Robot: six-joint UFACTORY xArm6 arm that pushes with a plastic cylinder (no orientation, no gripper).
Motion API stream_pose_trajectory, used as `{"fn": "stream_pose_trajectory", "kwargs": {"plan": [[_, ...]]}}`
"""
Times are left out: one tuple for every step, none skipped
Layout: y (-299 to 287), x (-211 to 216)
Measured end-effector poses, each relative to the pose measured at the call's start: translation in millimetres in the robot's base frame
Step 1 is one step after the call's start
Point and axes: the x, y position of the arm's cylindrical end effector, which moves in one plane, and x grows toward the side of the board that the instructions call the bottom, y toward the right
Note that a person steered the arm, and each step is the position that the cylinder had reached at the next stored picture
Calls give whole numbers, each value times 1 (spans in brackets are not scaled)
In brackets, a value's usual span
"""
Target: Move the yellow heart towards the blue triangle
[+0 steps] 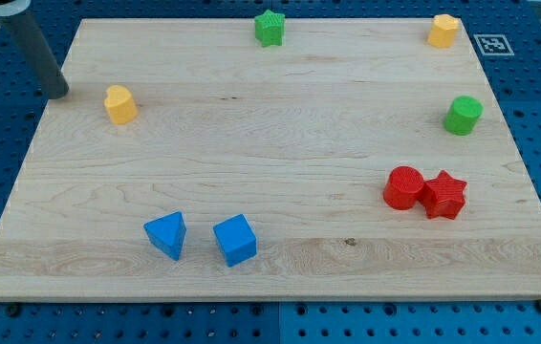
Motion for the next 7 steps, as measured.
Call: {"fn": "stream_pose_trajectory", "kwargs": {"plan": [[37, 5], [68, 8], [87, 11], [111, 11], [117, 12], [110, 18], [109, 49]]}}
